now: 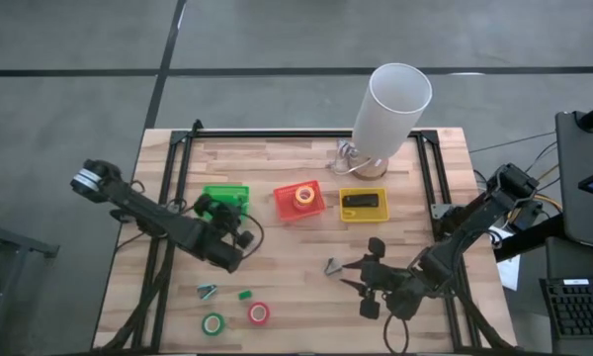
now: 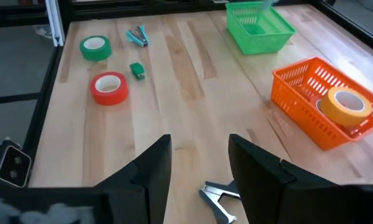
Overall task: Pick and place Stapler, Stapler remover, tape
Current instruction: Put the right light blue staple remover into the green basket, then put the black staple remover into the green basket
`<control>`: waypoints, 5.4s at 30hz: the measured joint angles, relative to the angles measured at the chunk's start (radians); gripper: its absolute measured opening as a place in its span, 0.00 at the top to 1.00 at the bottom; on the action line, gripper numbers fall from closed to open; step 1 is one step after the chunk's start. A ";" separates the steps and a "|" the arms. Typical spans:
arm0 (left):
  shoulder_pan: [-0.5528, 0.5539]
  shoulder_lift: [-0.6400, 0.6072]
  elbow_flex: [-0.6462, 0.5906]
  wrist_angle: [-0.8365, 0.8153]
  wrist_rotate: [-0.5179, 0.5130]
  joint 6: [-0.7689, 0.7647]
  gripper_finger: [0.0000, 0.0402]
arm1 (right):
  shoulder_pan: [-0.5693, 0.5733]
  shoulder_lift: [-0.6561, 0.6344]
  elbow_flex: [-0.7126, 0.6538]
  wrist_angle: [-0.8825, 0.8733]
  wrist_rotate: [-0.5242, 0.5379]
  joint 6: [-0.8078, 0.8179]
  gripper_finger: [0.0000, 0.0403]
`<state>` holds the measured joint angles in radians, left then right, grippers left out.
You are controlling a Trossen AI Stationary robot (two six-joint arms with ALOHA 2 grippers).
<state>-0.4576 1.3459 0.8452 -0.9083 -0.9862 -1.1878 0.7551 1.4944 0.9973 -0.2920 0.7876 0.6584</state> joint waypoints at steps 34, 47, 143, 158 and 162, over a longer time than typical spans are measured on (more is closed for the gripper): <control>0.120 -0.001 -0.156 0.239 0.079 -0.047 0.72 | -0.001 0.000 -0.080 0.033 -0.001 0.020 0.67; 0.027 0.083 -0.186 1.749 0.105 0.981 0.68 | -0.026 0.002 -0.262 0.162 -0.088 -0.045 0.66; 0.032 0.350 -0.037 1.666 0.622 0.898 0.66 | -0.084 0.220 0.028 0.279 -0.129 -0.546 0.98; 0.051 0.374 -0.008 1.659 0.627 0.680 0.69 | -0.084 0.220 0.054 0.279 -0.125 -0.649 0.98; 0.050 0.373 -0.008 1.648 0.627 0.664 0.69 | -0.084 0.220 0.060 0.272 -0.104 -0.667 0.98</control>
<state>-0.4072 1.7185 0.8368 0.7401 -0.3588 -0.5234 0.6716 1.7142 1.0568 -0.0200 0.6836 -0.0089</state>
